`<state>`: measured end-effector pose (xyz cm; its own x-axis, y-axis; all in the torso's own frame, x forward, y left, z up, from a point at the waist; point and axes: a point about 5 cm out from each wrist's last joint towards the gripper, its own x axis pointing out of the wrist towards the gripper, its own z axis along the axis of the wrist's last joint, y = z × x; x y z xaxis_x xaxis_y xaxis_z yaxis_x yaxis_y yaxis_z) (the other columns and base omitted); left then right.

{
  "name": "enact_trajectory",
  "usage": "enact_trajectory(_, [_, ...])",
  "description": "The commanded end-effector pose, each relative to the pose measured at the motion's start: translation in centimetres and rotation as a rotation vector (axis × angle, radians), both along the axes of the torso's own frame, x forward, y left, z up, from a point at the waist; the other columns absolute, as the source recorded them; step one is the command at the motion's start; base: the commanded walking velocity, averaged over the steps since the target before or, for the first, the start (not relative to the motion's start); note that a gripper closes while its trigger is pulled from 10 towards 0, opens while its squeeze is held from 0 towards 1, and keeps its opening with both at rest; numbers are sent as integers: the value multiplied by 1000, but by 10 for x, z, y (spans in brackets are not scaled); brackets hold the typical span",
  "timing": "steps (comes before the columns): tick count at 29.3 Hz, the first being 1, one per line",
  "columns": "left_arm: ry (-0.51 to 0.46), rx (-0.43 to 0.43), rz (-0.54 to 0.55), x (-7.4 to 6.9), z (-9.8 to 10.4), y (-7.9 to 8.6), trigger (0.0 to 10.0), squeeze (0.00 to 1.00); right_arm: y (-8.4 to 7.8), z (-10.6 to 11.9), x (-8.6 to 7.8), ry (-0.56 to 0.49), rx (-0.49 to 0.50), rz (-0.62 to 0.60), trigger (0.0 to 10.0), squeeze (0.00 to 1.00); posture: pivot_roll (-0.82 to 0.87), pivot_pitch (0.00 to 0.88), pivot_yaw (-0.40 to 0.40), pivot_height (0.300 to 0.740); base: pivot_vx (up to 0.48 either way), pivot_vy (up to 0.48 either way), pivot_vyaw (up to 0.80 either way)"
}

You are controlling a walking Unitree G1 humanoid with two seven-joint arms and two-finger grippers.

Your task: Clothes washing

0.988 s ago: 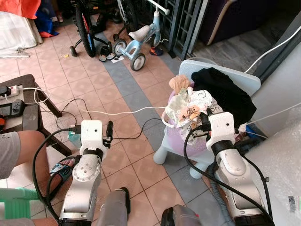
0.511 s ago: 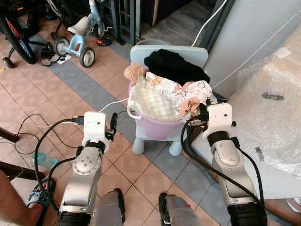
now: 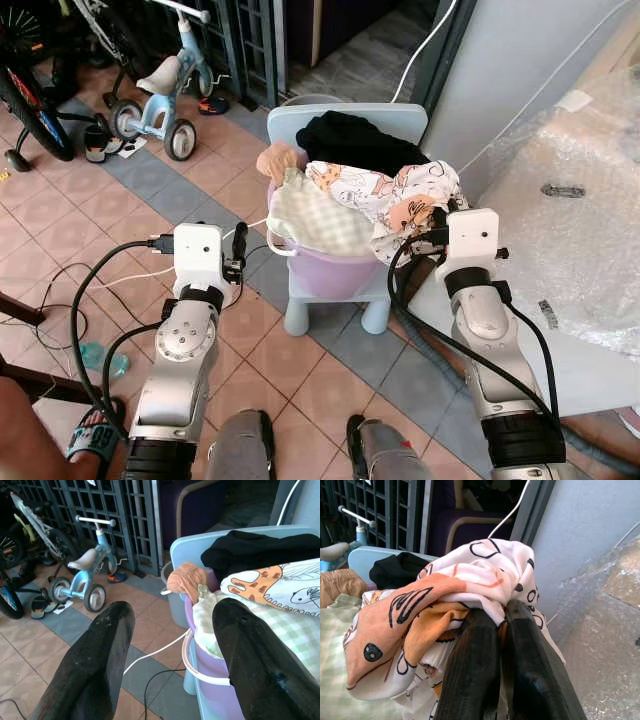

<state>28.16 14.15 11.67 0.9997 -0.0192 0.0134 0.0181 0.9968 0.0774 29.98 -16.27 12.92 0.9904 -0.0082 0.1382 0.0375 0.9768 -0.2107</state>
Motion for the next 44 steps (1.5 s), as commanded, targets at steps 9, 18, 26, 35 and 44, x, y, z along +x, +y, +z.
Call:
enact_trajectory(9, [-87, 15, -21, 19, 20, -10, 10000, 0, 7, 11, 6, -74, -11, 24, 10000, 0, 41, 8, 48, 740, 0, 0, -233])
enact_trajectory(18, [-65, 25, -22, 9, 8, -9, 10000, 0, 13, -3, 2, -37, 7, 38, 10000, 0, 60, 15, 34, 740, 0, 0, 0])
enact_trajectory(26, [-44, 31, 1, 10, 2, -5, 10000, 0, 19, -6, 0, -27, 3, 70, 10000, 0, 56, 34, 15, 740, 0, 0, 0])
enact_trajectory(35, [-113, -12, 20, 1, 25, -6, 10000, 0, 6, 12, -3, -53, -4, 46, 10000, 0, 41, 127, -24, 740, 0, -62, -47])
enact_trajectory(44, [-102, -58, 59, 2, 27, -2, 10000, 0, 12, 12, -3, -45, -2, 63, 10000, 0, 32, 126, -18, 740, 0, -322, -665])
